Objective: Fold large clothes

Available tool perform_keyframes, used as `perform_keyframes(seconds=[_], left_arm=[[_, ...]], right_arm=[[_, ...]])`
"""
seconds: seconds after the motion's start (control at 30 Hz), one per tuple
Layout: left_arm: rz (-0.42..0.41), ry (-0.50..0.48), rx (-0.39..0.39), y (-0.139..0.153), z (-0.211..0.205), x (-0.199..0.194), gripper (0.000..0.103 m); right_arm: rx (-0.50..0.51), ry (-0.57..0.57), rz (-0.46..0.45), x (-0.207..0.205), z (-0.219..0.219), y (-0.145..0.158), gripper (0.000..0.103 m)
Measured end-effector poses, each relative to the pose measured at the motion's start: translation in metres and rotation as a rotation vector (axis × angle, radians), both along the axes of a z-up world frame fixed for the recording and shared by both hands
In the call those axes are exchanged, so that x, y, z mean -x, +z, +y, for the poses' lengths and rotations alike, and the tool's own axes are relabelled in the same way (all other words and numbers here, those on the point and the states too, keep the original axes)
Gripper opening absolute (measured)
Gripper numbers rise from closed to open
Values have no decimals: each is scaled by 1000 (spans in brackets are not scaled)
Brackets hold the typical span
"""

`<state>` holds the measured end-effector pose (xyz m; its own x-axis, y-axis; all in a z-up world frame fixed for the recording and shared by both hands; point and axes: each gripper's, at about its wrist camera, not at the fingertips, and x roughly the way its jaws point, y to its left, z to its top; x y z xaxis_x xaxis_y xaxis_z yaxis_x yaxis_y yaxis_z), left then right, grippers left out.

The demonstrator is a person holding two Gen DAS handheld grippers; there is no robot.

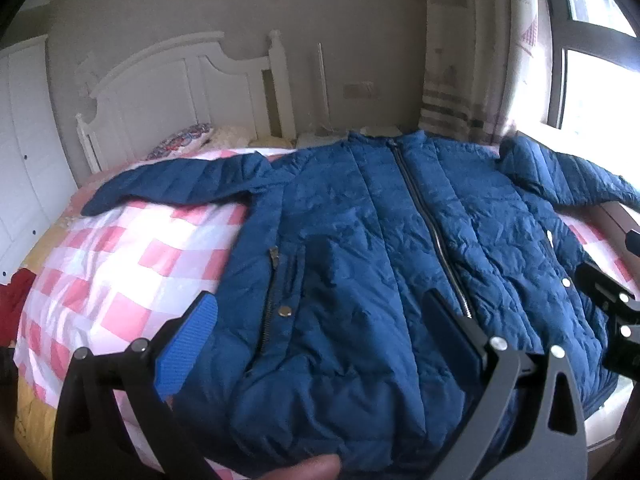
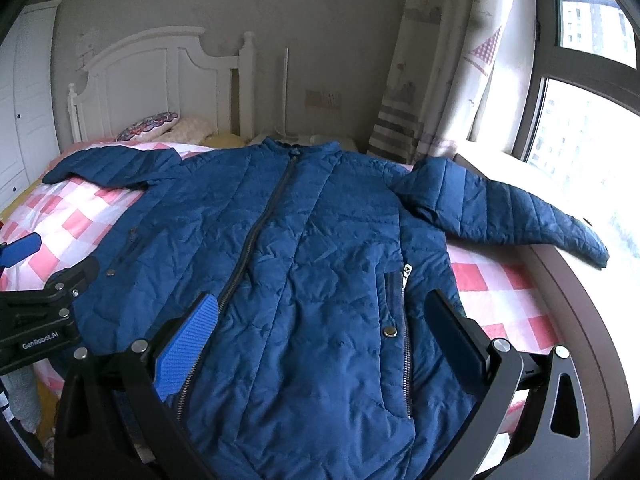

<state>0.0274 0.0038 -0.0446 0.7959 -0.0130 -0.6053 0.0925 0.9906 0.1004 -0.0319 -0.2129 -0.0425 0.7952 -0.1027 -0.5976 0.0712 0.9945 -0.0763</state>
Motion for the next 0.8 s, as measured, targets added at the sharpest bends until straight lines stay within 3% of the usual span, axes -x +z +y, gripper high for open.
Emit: perform_keyframes(seconds=[0.13,0.27,0.4,0.5,0.63,0.73,0.8], left_arm=[[28,-30,-38,-7,-10,-24,101],[77,-62,-137,-22,-28,-78,101],[167,-79,-184,-40,-42,-154,101],[191,-74,-196,-55,-49,-206,101],[282,-60,-117,-79,-44,-246,101],[295,-66,14,-88,-27,-248,101],[305,-74,49,-89,-23,-250,101]], right_arm=[[3,-5,5,-12,-10,-10,99],[-34,-79,10,-36,-43,-21,99],[-227,-213,37,-70,-118,-35,97],[-414,-342,45,-92,-182,-48,84],[-530,-487,32,-125,-248,-67,84],[-603,-576,11,-144,-284,-78,84],[-643,-637,-1,-158,-307,-86,84]])
